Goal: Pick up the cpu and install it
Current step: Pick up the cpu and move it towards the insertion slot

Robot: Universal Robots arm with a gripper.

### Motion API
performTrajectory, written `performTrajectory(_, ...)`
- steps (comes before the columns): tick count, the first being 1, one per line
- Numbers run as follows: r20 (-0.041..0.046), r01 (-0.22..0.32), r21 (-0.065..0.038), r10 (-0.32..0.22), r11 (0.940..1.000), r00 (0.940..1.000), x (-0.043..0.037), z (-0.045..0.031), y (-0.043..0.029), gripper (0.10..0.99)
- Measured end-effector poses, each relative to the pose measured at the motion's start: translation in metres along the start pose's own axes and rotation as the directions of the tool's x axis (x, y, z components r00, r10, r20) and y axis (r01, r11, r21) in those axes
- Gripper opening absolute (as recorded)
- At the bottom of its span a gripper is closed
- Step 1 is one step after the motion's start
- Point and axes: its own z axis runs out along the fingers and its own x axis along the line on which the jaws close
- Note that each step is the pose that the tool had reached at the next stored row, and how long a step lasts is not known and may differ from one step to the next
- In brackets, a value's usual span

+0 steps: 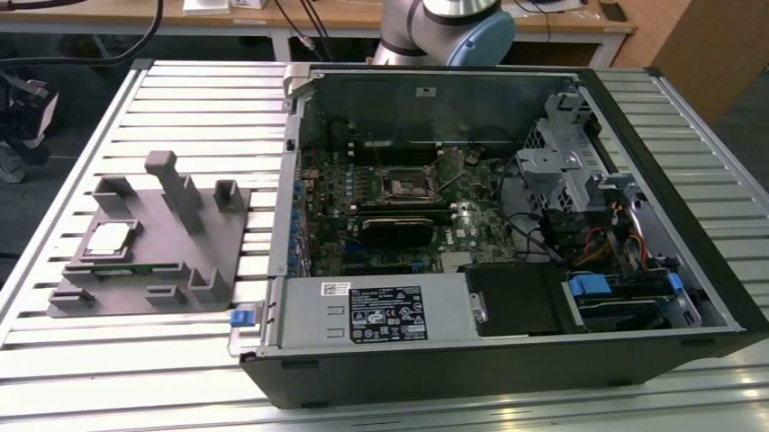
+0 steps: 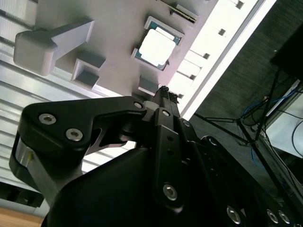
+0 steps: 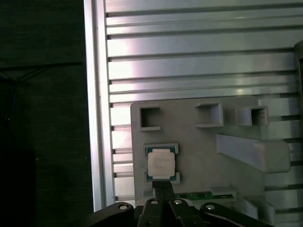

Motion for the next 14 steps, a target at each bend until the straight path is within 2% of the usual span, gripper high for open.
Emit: performTrajectory(14,0.0000,0.000,0.000,0.000,1.0000,1.0000,0.0000,0.0098,-0.0008,0.106)
